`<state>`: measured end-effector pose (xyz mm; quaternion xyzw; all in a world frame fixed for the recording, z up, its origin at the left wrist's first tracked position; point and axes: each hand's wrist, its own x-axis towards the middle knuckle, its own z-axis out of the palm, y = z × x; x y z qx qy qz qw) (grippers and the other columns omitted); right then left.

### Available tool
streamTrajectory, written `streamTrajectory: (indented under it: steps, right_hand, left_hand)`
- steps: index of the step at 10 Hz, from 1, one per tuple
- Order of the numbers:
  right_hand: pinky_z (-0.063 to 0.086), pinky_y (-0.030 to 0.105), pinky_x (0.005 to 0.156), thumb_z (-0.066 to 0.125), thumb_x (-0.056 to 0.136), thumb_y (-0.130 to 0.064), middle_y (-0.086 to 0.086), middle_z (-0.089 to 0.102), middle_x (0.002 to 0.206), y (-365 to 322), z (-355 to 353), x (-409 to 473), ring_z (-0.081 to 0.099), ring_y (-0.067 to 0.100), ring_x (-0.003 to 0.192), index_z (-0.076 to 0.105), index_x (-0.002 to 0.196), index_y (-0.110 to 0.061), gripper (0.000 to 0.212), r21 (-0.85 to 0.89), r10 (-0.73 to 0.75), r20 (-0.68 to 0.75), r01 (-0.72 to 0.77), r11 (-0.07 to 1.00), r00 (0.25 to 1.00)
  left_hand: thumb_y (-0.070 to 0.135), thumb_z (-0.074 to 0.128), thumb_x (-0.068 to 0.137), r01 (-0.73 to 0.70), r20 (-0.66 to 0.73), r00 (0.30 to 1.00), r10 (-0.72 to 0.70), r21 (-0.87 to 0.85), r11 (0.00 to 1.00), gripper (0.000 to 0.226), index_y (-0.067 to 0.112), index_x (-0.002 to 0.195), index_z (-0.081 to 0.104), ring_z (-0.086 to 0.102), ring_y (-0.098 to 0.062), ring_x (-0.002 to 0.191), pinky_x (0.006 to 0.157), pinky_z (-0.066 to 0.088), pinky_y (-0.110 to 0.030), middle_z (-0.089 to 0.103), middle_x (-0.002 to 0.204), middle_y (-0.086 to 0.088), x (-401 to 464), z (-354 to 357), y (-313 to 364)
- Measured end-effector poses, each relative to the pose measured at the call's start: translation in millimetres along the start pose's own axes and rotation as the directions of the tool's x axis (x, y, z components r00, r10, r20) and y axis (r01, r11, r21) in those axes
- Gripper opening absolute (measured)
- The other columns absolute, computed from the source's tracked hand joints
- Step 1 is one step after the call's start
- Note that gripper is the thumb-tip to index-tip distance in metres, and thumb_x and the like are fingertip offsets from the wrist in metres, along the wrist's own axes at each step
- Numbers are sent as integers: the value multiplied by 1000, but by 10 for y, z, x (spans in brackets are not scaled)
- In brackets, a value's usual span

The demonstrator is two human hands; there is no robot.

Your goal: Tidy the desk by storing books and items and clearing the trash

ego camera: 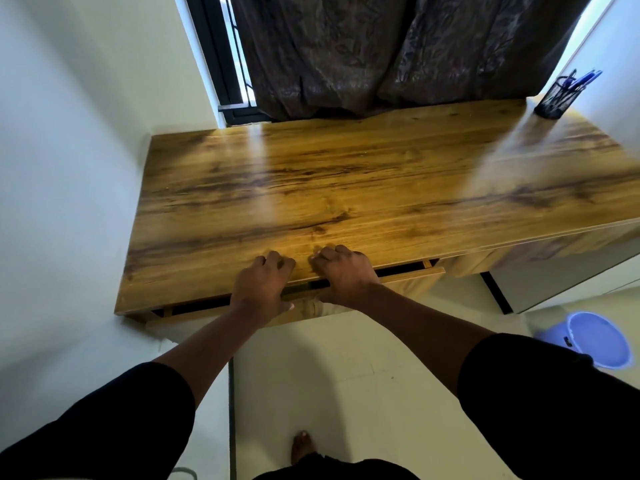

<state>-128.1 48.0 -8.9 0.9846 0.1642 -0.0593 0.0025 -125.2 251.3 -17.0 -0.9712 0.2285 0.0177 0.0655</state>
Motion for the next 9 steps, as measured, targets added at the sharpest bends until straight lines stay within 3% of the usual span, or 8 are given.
streamTrajectory:
  steps: [3, 5, 8, 9]
  right_hand:
    - [53, 37, 69, 74, 81, -40, -1, 61, 115, -97, -30, 63, 58, 25, 108, 63, 118, -25, 41, 17, 50, -52, -49, 999, 997]
    - [53, 39, 69, 74, 85, -42, 0, 59, 117, -110, -53, 118, 56, 26, 110, 61, 121, -27, 41, 6, 50, -42, -50, 999, 998]
    - [57, 39, 72, 72, 87, -38, 0, 58, 120, -149, -38, 78, 55, 25, 113, 59, 124, -26, 41, 12, 64, -52, -64, 998, 997]
    - [56, 41, 74, 70, 87, -47, 1, 56, 125, -120, -83, 102, 53, 26, 115, 53, 129, -25, 51, 30, 41, -32, -40, 999, 999]
  left_hand:
    - [59, 81, 72, -38, 61, 998, 33, 77, 996, 78, 17, 129, 48, 58, -26, 91, 58, 41, -32, 55, 115, -13, 131, -72, -40]
    - [57, 77, 77, -64, 83, 995, 56, 90, 994, 75, 17, 131, 44, 57, -26, 95, 58, 38, -32, 52, 119, -13, 174, -105, -52]
    - [54, 73, 84, -68, 59, 996, 63, 92, 993, 74, 16, 137, 39, 57, -27, 104, 71, 52, -35, 49, 130, -16, 139, -158, 3]
    - [67, 66, 80, -92, 48, 995, 88, 70, 993, 77, 17, 134, 46, 59, -28, 101, 70, 50, -36, 53, 126, -15, 222, -138, -56]
